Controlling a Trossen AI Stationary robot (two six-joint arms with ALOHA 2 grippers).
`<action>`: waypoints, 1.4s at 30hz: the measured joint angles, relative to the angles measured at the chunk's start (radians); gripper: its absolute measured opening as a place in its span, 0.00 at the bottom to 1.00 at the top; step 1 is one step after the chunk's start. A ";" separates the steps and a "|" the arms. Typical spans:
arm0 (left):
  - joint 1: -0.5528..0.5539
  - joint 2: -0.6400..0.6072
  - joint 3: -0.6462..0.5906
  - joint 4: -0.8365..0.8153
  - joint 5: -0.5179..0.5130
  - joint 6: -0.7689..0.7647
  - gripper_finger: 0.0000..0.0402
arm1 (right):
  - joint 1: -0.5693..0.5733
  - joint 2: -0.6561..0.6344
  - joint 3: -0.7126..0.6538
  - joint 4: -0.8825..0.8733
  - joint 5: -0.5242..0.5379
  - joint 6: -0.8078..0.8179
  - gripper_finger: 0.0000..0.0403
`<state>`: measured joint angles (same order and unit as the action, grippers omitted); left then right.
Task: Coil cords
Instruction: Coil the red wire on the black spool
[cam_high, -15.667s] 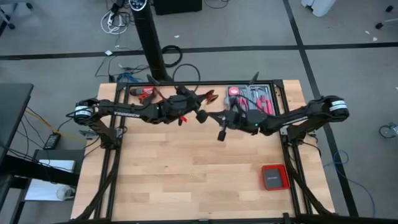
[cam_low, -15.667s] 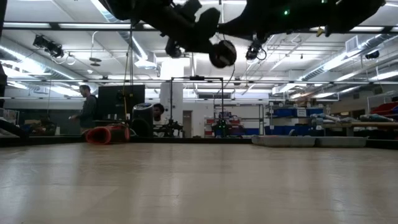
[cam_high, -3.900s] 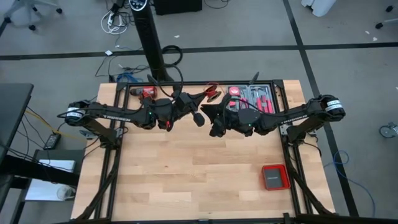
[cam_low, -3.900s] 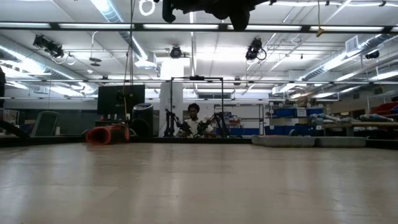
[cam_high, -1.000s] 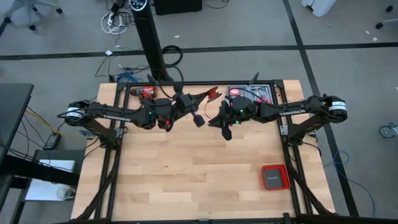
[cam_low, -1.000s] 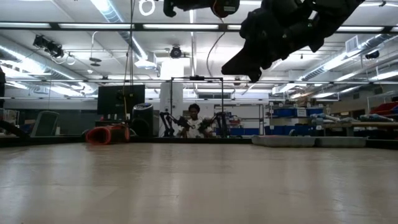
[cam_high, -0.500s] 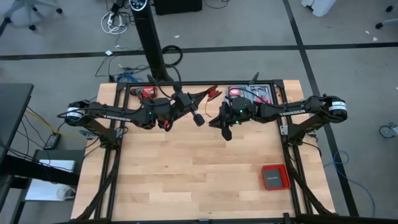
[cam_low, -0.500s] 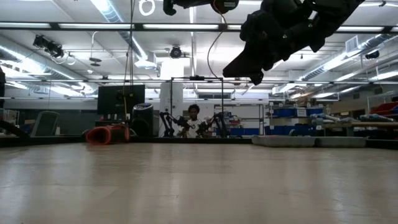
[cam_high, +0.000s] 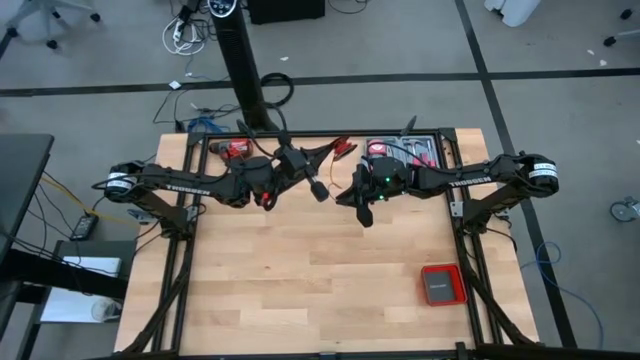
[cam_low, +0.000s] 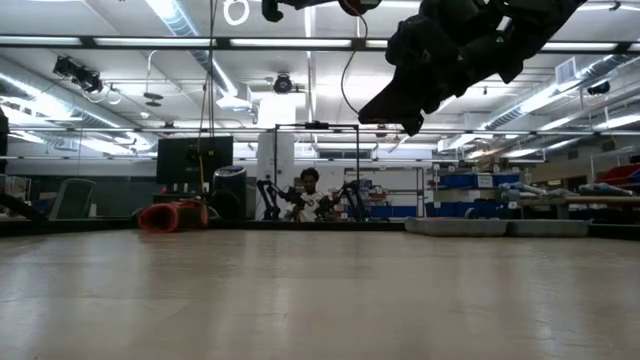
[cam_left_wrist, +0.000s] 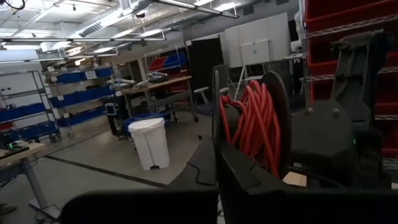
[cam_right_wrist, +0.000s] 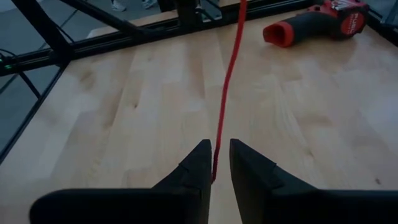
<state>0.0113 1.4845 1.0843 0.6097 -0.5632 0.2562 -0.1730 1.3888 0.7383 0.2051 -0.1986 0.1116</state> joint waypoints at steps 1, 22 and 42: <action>0.000 0.000 0.000 0.006 0.000 0.000 0.00 | 0.000 0.000 0.000 0.000 0.000 0.000 0.14; 0.000 0.000 0.000 0.037 0.018 -0.025 0.00 | -0.002 0.000 0.000 -0.099 0.204 -0.094 0.00; -0.023 0.000 0.000 -0.054 0.042 -0.060 0.00 | -0.118 -0.153 0.000 -0.345 0.562 -0.204 0.00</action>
<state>-0.0115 1.4845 1.0843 0.5560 -0.5217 0.1959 -0.2908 1.2355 0.7380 -0.1403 0.3635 -0.0920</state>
